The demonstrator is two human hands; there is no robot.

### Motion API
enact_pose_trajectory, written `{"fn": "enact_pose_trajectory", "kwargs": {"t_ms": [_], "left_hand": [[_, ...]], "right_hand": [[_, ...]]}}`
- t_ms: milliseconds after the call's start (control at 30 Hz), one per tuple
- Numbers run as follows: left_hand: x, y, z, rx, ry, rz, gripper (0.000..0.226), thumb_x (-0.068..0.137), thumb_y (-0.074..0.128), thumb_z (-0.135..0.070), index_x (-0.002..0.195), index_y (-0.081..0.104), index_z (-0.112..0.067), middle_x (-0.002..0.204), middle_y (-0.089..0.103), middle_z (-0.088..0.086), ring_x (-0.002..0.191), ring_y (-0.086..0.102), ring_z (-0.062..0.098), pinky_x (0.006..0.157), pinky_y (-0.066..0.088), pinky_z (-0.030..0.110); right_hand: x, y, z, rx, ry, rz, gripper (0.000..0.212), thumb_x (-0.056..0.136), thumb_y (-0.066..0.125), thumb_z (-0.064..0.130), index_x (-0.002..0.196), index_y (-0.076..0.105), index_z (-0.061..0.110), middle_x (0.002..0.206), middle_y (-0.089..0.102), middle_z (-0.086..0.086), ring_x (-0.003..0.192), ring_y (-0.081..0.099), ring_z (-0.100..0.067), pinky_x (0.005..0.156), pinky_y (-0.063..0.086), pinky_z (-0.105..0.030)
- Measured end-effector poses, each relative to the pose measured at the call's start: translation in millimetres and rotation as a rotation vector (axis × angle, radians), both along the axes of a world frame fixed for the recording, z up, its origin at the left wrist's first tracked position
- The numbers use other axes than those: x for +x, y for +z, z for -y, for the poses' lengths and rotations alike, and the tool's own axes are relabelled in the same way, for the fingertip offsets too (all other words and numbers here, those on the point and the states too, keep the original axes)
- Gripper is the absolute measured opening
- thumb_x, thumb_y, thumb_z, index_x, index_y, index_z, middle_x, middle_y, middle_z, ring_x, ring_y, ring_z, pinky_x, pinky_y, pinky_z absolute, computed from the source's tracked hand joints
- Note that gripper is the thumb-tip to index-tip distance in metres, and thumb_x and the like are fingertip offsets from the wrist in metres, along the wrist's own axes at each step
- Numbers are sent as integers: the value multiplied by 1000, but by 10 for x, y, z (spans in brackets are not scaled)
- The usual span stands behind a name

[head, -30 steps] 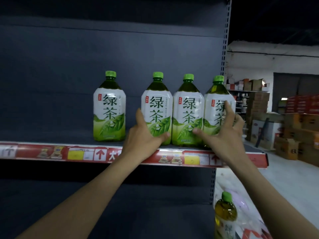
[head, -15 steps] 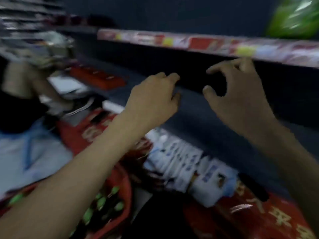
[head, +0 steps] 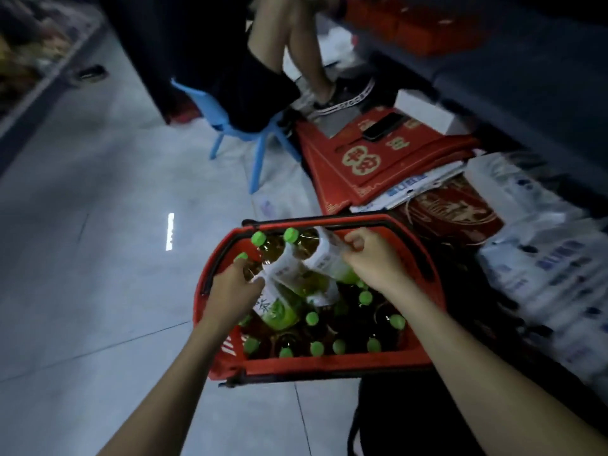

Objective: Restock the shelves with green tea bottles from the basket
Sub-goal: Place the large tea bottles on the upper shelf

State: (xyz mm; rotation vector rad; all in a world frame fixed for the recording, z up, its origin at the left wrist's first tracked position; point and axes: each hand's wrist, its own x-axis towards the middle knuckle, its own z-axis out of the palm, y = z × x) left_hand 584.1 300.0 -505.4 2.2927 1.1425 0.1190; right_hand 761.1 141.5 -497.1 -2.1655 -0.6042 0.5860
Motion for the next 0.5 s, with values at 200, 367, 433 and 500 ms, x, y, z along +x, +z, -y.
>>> {"fn": "enact_pose_trajectory", "kwargs": {"t_ms": [200, 367, 433, 500], "left_hand": [[48, -612, 37, -442, 195, 125, 28, 88, 63, -10, 115, 65, -10, 89, 71, 5, 79, 70, 26, 77, 59, 49], [479, -723, 158, -499, 216, 232, 17, 89, 62, -8, 103, 67, -16, 89, 71, 2, 83, 68, 22, 80, 56, 45], [636, -734, 240, -531, 173, 239, 16, 88, 65, -10, 103, 66, -16, 95, 71, 0, 91, 67, 19, 87, 56, 42], [757, -772, 316, -618, 151, 262, 16, 88, 66, -11, 102, 63, -18, 101, 70, -1, 98, 66, 18, 93, 53, 43]], "right_hand": [[72, -754, -137, -15, -42, -115, 46, 79, 78, 26, 118, 55, 25, 117, 60, 7, 104, 59, -14, 60, 36, -15], [292, -884, -191, -17, 22, -123, 82, 78, 79, 22, 146, 33, 32, 142, 47, 3, 128, 49, -20, 92, 43, -31], [368, -898, -228, -7, 76, -134, 93, 78, 79, 25, 151, 22, 36, 152, 36, 4, 137, 39, -20, 104, 39, -39], [416, -915, -277, -34, 118, -156, 98, 80, 77, 21, 153, 13, 39, 158, 27, 4, 144, 29, -21, 111, 32, -47]]}}
